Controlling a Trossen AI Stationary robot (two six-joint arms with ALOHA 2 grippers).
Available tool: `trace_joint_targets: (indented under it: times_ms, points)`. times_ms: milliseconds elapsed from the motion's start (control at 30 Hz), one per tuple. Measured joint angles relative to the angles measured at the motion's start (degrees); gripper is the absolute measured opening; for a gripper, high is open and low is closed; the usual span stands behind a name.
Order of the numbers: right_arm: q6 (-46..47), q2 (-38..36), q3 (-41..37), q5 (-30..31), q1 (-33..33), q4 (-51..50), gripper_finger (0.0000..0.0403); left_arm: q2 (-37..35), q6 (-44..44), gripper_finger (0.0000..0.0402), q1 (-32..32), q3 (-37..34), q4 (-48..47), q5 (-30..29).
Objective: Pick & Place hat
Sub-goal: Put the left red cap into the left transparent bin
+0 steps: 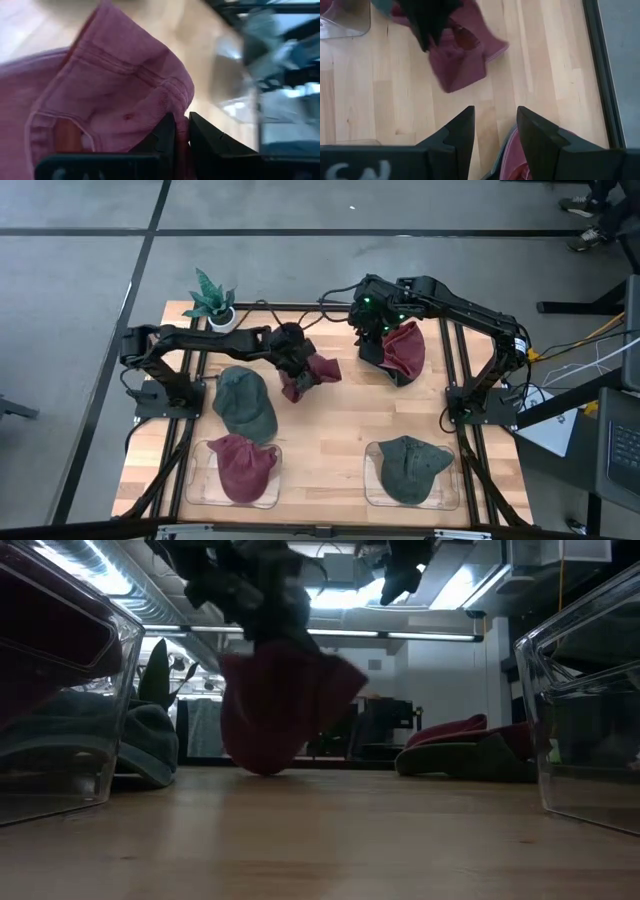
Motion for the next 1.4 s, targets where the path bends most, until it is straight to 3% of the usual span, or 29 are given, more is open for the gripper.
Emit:
trace_joint_targets:
  times_ms: [267,567,867,1300,1400]
  points:
    - [0.00,0.00,0.00,-0.01,0.00,0.00,0.0147,-6.36,-2.31,0.0034,2.14,0.02,0.18,6.84]
    - [-1.01,0.00,0.00,-0.06,0.00,0.02,0.0147,-11.82,-5.41,0.0034,3.72,0.02,2.42,6.83]
    - [-6.53,0.00,0.00,-11.08,0.00,10.12,0.0147,-15.49,-8.05,0.0034,4.36,0.11,3.38,6.33]
    - [-9.77,-0.02,-0.02,-11.52,-0.79,11.12,0.0147,-22.04,-13.40,0.0034,3.53,0.11,5.38,12.98]
    - [-11.00,-0.16,-0.01,-14.74,-0.83,8.56,0.0147,-24.06,-14.66,0.0034,3.51,0.13,5.94,12.71]
